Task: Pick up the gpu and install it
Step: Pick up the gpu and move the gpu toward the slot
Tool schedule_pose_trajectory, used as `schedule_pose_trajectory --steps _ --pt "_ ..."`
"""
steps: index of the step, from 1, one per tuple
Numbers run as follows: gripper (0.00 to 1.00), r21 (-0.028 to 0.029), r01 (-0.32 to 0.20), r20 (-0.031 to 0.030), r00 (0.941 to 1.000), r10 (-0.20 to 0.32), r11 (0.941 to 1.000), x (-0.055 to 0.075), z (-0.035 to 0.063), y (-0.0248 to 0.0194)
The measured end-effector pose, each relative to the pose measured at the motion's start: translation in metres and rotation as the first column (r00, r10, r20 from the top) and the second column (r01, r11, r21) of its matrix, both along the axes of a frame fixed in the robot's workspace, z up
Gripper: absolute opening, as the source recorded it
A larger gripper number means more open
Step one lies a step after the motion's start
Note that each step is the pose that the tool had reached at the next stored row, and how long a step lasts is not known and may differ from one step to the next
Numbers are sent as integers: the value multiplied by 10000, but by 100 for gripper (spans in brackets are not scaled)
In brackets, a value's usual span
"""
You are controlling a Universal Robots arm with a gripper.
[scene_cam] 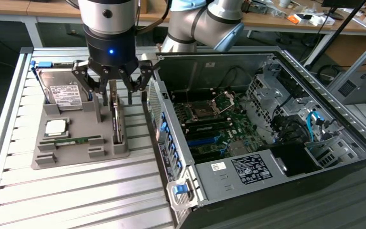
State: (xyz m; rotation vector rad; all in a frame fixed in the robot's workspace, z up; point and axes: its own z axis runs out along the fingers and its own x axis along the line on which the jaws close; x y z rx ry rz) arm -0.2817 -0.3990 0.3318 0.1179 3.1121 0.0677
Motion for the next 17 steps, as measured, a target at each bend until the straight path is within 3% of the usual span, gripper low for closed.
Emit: schedule_pose_trajectory --steps 17 --pt "54 -1 0 -1 10000 0 10000 0 -31 0"
